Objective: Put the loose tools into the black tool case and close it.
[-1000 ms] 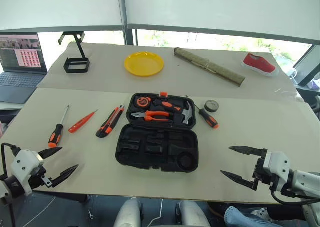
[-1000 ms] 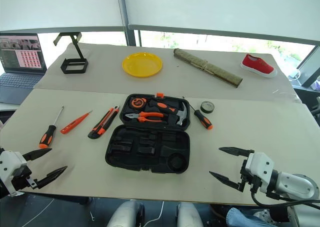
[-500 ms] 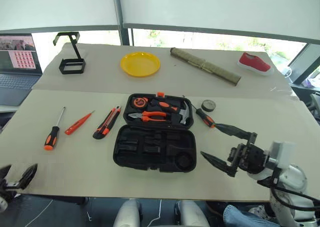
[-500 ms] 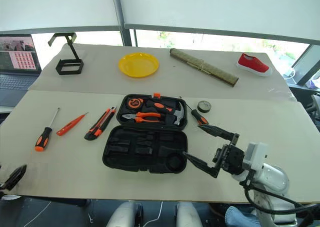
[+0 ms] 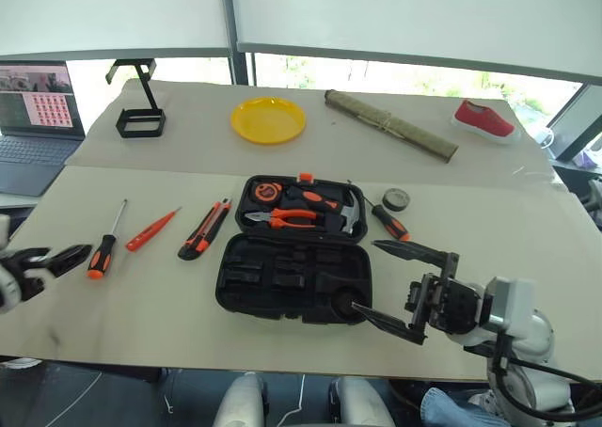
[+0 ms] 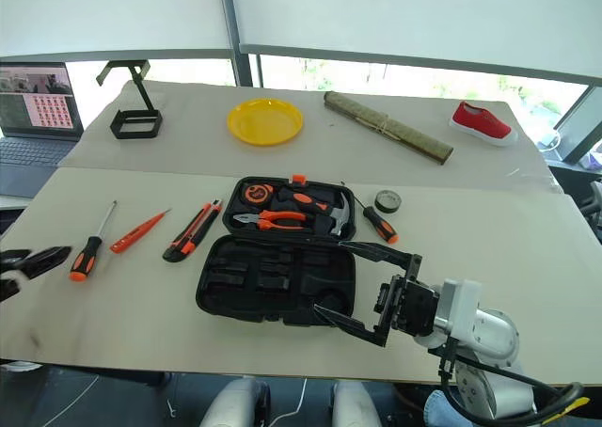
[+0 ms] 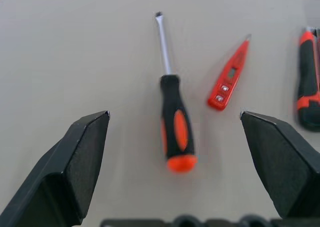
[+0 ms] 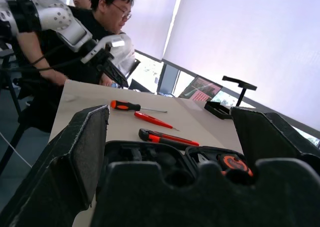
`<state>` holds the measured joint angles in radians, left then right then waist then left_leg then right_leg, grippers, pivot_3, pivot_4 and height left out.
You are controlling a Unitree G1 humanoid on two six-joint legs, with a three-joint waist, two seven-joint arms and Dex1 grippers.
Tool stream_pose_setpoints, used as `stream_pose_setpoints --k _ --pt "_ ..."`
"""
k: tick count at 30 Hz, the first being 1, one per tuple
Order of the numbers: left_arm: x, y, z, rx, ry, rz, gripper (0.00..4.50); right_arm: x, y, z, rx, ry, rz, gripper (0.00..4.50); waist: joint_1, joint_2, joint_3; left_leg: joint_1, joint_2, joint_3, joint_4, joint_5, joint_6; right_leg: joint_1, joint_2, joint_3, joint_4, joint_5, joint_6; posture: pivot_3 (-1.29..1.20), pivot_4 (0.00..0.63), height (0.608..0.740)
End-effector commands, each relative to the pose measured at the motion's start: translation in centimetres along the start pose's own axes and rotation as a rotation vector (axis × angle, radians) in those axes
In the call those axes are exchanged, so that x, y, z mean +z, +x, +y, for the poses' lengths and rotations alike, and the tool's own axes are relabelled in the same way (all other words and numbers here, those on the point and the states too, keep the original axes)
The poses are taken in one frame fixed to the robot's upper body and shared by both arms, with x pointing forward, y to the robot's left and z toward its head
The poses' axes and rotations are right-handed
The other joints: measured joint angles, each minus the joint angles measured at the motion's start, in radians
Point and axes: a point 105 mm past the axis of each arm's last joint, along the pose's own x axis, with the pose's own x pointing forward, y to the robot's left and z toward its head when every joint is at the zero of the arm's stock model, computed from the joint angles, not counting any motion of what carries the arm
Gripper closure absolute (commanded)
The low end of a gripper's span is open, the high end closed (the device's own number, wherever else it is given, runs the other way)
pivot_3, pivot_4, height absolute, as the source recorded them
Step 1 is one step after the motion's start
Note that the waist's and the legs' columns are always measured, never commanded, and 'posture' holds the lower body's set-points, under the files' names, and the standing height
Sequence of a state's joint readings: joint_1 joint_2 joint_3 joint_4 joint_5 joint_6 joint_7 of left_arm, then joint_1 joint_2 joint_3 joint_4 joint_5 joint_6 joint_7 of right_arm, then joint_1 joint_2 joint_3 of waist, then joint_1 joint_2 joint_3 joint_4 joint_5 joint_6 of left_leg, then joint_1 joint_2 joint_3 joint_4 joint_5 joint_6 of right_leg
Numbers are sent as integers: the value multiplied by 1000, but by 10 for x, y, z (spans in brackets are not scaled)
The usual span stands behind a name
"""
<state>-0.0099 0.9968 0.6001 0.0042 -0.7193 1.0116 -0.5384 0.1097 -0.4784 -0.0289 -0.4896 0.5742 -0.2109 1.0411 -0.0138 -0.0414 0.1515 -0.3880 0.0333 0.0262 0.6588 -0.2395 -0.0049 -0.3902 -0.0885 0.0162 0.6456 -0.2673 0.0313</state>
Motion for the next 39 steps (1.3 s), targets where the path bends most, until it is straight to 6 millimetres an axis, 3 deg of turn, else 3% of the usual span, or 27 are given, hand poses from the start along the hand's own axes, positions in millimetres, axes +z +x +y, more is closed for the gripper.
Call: stream_pose_setpoints --k 1,2,5,9,13,14,18,19,22,26,30,34,39 --pt "-6 16 9 82 40 89 0 3 5 -4 -3 -38 -21 20 -7 0 0 0 2 0 0 -1 -1 -2 1 0 0 0 0 0 150 740" --pt "-8 19 10 91 51 103 0 2 5 -5 -4 -40 -20 20 -8 0 0 -1 2 0 0 -1 -2 -2 2 0 1 0 -1 0 150 740" --pt "-15 27 13 119 73 138 672 1 5 -7 -10 -48 -19 0 -7 0 0 -1 2 0 0 -1 -2 -3 3 1 1 0 -1 0 150 740" --pt "-23 32 16 117 63 151 1971 -2 3 -9 -20 -52 -12 0 0 0 0 -1 2 1 0 -1 -2 -3 2 0 2 0 -1 0 150 740" --pt "-19 29 21 123 67 97 3203 -4 -1 -10 -33 -58 -3 0 1 0 0 0 1 1 0 -1 -2 -3 1 0 2 0 -1 0 150 740" --pt "-13 25 26 132 79 55 3611 -4 -2 -11 -34 -62 2 0 1 0 0 0 1 1 0 -1 -2 -3 0 0 2 0 -1 0 150 740" --pt "38 -1 31 97 211 -262 3605 0 -10 -15 -63 -91 24 0 1 -2 1 -2 2 1 0 -1 -2 -4 0 0 2 0 -1 0 150 740" --pt "52 -8 21 39 261 -344 3605 2 -12 -18 -79 -99 26 0 2 -3 1 -2 2 0 0 -1 -2 -4 0 0 1 0 -2 0 150 740" --pt "74 -17 -52 -358 504 -490 3605 6 -22 -24 -107 -96 75 0 11 -4 1 -3 3 1 0 -1 -2 -4 -3 -1 1 0 -2 0 150 740" --pt "67 -8 -129 -762 663 -405 3605 -2 -47 -36 -135 -86 224 0 40 -1 2 -2 0 2 0 0 -1 0 -6 -3 -3 0 -1 0 150 740" --pt "44 20 -185 -949 1028 -223 3605 -3 -56 -39 -134 -74 289 0 34 -1 1 -2 0 8 1 0 0 1 -1 -2 -3 1 0 0 150 740" --pt "36 50 -215 -955 1216 -138 3605 -3 -53 -39 -137 -81 293 0 19 0 2 -3 1 9 1 0 0 0 3 0 -3 1 0 0 150 740" --pt "12 74 -221 -981 1350 -38 3605 -3 -52 -27 -151 -72 295 0 2 0 2 -4 2 7 1 0 0 0 6 2 -4 1 0 0 150 740"
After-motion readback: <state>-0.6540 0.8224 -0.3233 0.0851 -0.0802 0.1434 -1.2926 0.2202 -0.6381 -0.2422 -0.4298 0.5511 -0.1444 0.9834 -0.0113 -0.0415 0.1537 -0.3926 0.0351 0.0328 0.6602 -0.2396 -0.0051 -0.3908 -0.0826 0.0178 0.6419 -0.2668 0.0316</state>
